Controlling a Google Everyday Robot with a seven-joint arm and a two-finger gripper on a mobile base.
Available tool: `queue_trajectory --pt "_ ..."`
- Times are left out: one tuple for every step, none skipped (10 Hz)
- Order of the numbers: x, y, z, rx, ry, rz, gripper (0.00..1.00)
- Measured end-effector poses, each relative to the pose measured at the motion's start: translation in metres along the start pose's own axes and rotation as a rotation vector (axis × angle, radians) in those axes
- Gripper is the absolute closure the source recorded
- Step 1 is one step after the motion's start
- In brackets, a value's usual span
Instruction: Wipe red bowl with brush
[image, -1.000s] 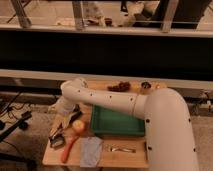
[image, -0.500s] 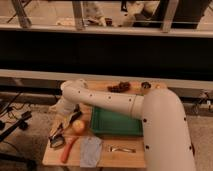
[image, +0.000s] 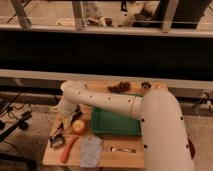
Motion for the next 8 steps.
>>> queue_trajectory --pt "0.002 0.001 0.001 -0.004 0.002 0.001 0.20" --pt "0.004 0.003 0.003 -0.012 0.004 0.002 0.20" --pt "0.006 0.004 0.005 -0.024 0.007 0.001 0.20" --pt "0.007 0.005 0.007 -0.039 0.010 -0.001 0.20" --pt "0.009 0.007 0.009 -0.060 0.014 -0.002 0.20" --pt "0.010 0.008 0.012 -0.079 0.018 -0.002 0.20" --pt "0.010 0.008 0.013 -0.089 0.019 -0.003 0.20" --pt "0.011 0.009 0.014 -0.098 0.019 -0.003 0.20"
